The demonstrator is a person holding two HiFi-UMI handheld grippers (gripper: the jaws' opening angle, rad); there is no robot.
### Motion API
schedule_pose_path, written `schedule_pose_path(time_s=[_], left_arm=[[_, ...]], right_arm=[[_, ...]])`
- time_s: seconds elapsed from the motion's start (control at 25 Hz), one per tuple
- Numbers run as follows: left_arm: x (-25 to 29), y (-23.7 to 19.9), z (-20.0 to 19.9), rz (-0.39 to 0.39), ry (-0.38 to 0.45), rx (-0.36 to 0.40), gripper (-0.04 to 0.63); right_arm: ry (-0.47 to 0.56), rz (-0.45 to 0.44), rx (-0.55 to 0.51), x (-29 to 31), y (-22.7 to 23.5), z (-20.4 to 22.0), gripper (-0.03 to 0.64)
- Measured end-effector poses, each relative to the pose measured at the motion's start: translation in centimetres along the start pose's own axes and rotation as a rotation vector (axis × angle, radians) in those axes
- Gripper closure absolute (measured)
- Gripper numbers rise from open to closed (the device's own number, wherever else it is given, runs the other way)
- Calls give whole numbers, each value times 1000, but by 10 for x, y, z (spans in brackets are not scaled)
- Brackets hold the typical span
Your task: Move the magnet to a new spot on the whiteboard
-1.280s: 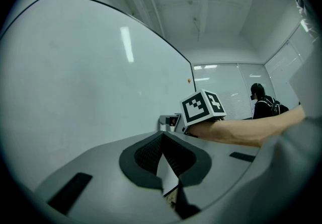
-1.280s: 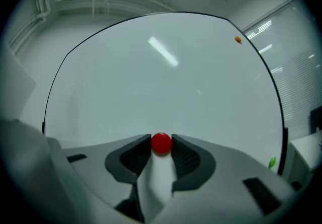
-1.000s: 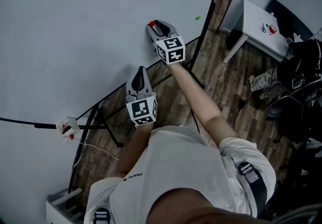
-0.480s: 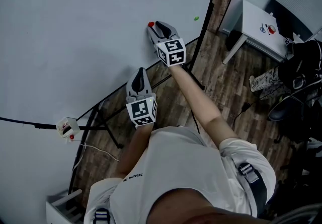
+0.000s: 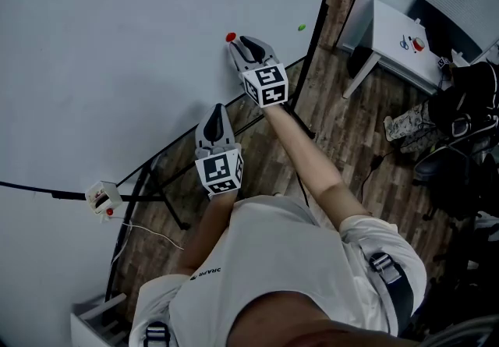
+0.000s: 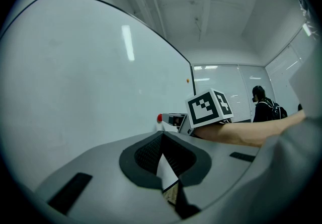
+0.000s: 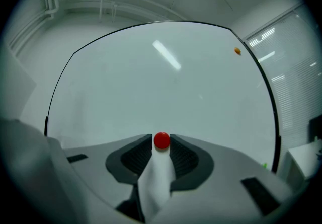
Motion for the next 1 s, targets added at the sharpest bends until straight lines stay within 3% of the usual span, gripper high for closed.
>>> schedule_pose_path(time_s=[0.48,1.0], left_arm=[[-2,3,-3,8,6,-2,594],[-7,9,-9,24,19,10,594]], right_arm=[[13,-12,16,-30,-9,2,566],[35,-17,41,-58,-31,-1,580]])
Point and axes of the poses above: the fingertips, and each gripper's own axes: x forward along the fingers, y to its right, z out of its underside, the point moved 3 cm from there along -x, backward along the fingers
